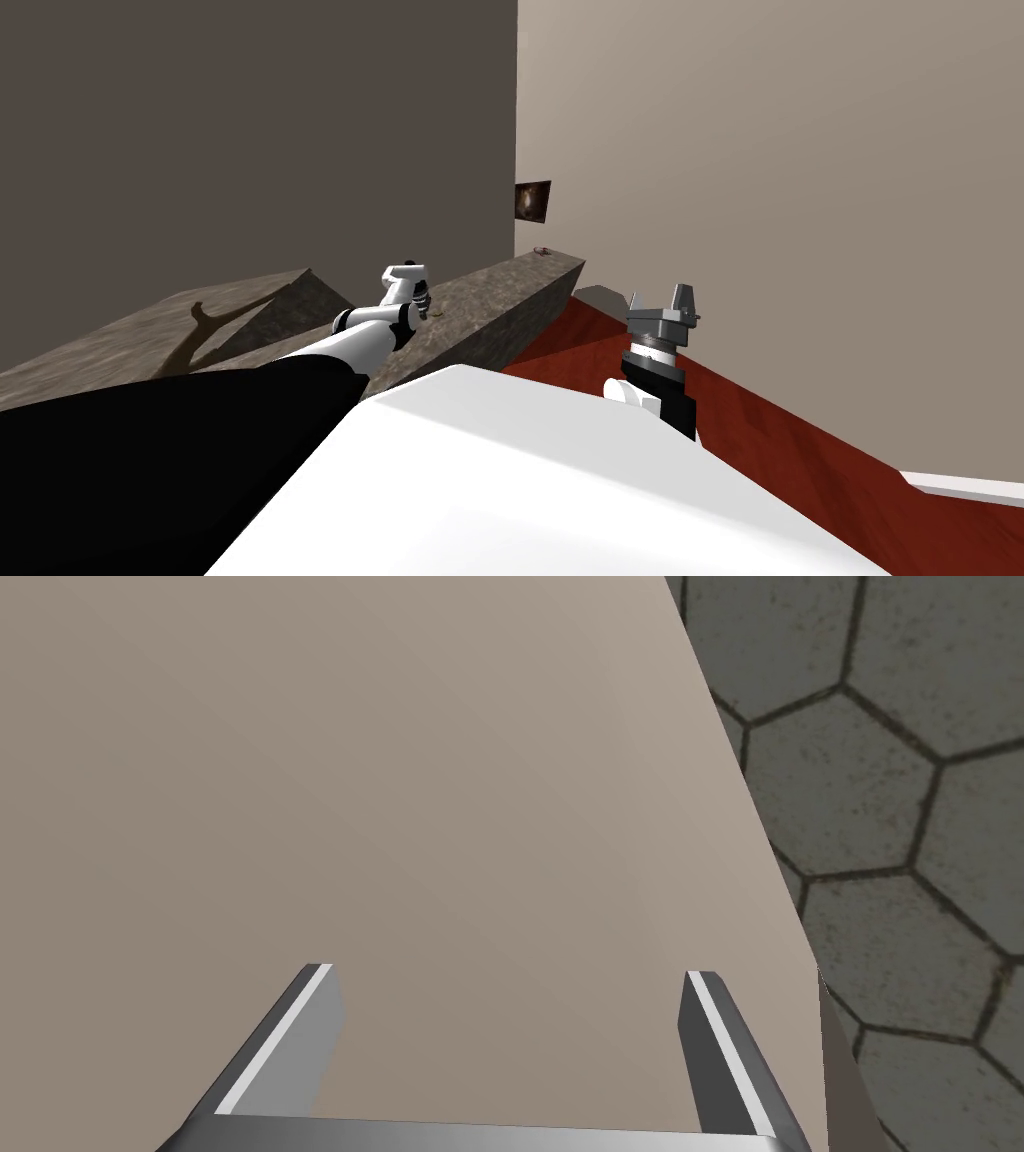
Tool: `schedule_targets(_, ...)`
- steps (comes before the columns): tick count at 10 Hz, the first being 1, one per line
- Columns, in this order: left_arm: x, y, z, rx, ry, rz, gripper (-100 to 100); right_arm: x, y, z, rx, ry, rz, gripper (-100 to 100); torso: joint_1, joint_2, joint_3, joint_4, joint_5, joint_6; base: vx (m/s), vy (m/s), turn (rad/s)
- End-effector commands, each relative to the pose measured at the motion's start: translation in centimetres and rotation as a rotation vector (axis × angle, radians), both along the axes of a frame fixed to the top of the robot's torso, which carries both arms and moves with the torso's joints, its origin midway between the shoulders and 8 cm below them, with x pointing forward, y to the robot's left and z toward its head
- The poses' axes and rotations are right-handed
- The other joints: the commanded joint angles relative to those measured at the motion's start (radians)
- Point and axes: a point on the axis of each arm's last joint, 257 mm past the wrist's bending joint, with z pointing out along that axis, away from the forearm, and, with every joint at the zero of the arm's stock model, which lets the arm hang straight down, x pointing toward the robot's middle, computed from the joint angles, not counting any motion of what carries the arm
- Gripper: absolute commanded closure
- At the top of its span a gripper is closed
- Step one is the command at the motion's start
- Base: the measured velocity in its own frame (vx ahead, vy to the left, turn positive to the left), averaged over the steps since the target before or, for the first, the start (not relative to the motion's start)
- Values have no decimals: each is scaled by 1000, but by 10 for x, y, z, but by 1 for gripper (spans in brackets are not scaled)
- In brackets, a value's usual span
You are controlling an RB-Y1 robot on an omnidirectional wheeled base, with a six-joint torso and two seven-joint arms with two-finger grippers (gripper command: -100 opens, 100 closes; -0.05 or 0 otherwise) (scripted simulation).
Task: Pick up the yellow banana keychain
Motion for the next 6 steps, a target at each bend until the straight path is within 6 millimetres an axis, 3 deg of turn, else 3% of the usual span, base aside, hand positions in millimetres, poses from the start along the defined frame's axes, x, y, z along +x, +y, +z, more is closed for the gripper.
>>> schedule_targets(1, -5, -2, -6, -12, 16, 5, -100, 0, 0, 0, 0, 0, 0, 0, 0, 0, 0, 0, 0, 0, -3, -5, 9)
schedule_targets(2, -17, -9, -16, -48, 54, 20, -100, 0, 0, 0, 0, 0, 0, 0, -1, 3, 2, 1, 0, 0, 31, 11, -87)
schedule_targets(4, -17, -9, -16, -48, 54, 20, -100, 0, 0, 0, 0, 0, 0, 0, 0, 1, 1, 0, 0, 0, 36, 13, -21)
schedule_targets(6, -34, -22, -32, -99, 109, 36, -100, 0, 0, 0, 0, 0, 0, 0, 0, 1, 1, 0, 0, 0, 67, 29, -74)
